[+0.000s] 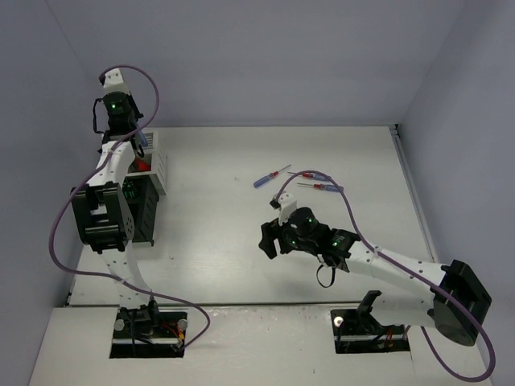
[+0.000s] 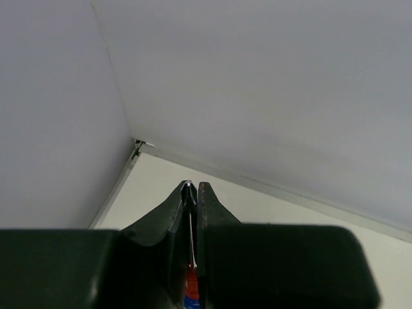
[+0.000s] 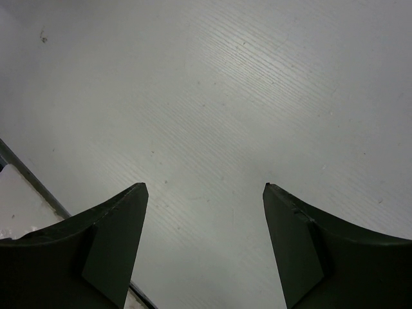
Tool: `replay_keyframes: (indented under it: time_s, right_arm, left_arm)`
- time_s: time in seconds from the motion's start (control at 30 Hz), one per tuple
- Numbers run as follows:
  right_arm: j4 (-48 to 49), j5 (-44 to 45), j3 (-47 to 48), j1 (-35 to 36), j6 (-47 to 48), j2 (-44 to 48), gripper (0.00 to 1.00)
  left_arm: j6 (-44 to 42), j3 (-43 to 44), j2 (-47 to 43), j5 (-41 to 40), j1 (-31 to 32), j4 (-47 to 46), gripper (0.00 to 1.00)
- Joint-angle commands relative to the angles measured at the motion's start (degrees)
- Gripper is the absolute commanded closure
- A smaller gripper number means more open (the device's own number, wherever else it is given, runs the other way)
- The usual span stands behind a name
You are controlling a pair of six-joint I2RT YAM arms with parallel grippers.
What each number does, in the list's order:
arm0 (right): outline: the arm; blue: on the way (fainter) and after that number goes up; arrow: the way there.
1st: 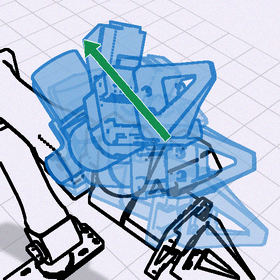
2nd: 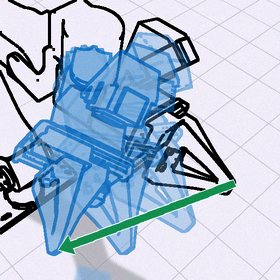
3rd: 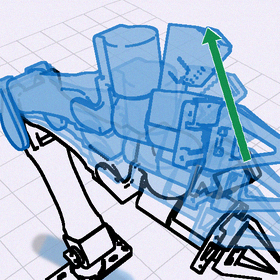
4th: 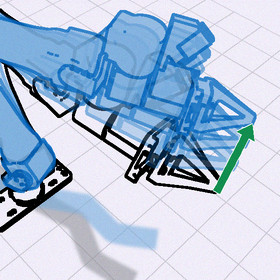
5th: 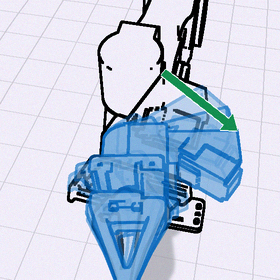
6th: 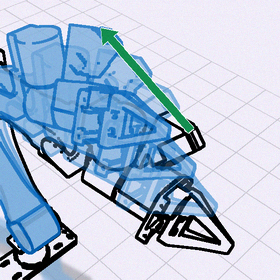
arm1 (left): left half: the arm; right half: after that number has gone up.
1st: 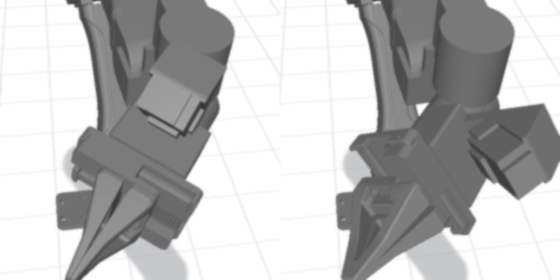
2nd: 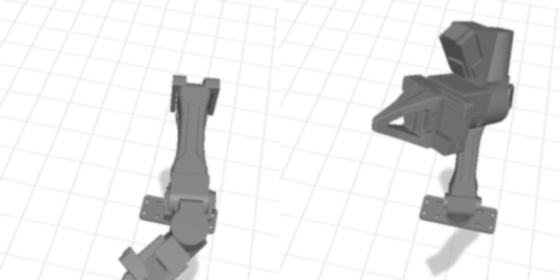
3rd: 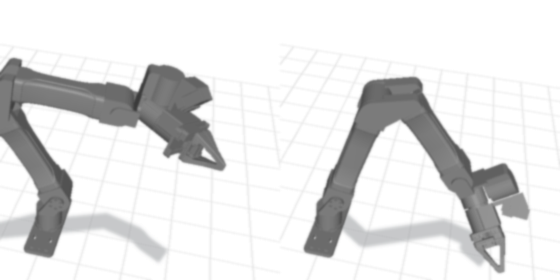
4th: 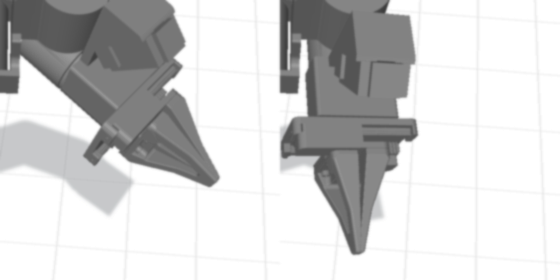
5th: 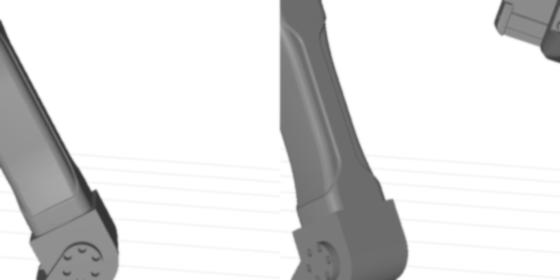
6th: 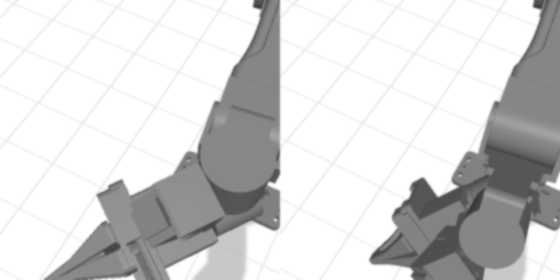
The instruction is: Sort the tools into containers
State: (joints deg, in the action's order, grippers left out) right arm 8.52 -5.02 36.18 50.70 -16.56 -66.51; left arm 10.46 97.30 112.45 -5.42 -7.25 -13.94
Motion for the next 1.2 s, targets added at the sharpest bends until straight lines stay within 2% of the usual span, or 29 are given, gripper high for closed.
replay_keyframes:
  time_s: [0.0, 0.17, 0.23, 0.3, 0.33, 0.37, 0.4, 0.47, 0.53, 0.63, 0.67, 0.73, 0.9, 1.0, 1.03, 1.17]
  right_arm:
    - [2.3, -0.53, 2.14, 0.1, -0.84, 0.15, 0.3]
    - [2.21, -0.03, 2.22, 0.1, -1.4, 0.07, 0.3]
    - [1.92, 2.67, 2.61, 0.1, -2.79, -0.11, 0.31]
    - [1.38, 4.75, 3.9, 0.1, -4.69, -0.42, 0.31]
    - [0.39, 9.14, 5.56, 0.1, -5.88, -1.47, 0.31]
    - [-0.17, 11.94, 5.91, 0.1, -7.04, -2.25, 0.31]
    - [-0.54, 14.09, 7.75, 0.1, -7.97, -3.17, 0.31]
    - [-1.52, 21.32, 11.43, -0.04, -11.58, -7.15, 0.31]
    - [-1.84, 24.97, 13.94, -0.54, -13.27, -9.8, 0.3]
    - [-2.45, 30.79, 22.25, -2.76, -17.4, -19.06, 0.27]
    - [-2.92, 31.48, 23.84, -4.05, -19.11, -22.56, 0.28]
    - [-4.49, 32.24, 29.54, -5.96, -21.74, -28.06, 0.29]
    - [-11.09, 38.78, 44.26, -7.95, -26.92, -40.09, 0.29]
    - [-14.94, 42.18, 51.57, -8.59, -29.09, -45.45, 0.29]
    - [-16.89, 42.92, 54.76, -9.14, -29.95, -49.06, 0.3]
    - [-19.43, 43.74, 61.73, -10.71, -32.24, -55.72, 0.3]
  left_arm:
    - [-1.76, 1.7, 1.08, 2.59, -0.4, -4.34, 0.92]
    - [-2.11, 0.36, 0.32, 3.4, -0.36, -4.25, 0.72]
    - [-2.16, -0.37, -1.28, 3.75, -0.33, -4.17, 0.59]
    - [-1.16, -1.43, -2.74, 4.58, -0.4, -4.17, 0.52]
    - [-0.56, -2.64, -4.86, 4.99, -0.4, -4.24, 0.44]
    - [0.12, -3.47, -6.44, 5.35, -0.33, -4.25, 0.43]
    - [0.82, -4.24, -7.98, 5.42, -0.31, -4.25, 0.35]
    - [2.79, -6.64, -13.78, 6.83, -0.1, -3.83, 0.25]
    - [4.12, -8.95, -17.38, 7.55, 0.1, -2.9, 0.22]
    - [8.84, -12.64, -26.95, 8.81, 0.74, 4.49, 0.15]
    - [9.26, -13.05, -28.27, 9.08, 1.21, 6.42, 0.15]
    - [10.6, -14.2, -32.36, 10.16, 2.1, 16.14, 0.14]
    - [15.44, -23.29, -44.56, 15.35, 3.32, 28.49, 0.14]
    - [13.98, -28.25, -48.67, 14.33, 7.38, 33.09, 0.14]
    - [13.04, -31.37, -50.72, 13.93, 11.88, 34.35, 0.14]
    - [12.41, -39.35, -54.03, 13.22, 18.19, 33.89, 0.14]
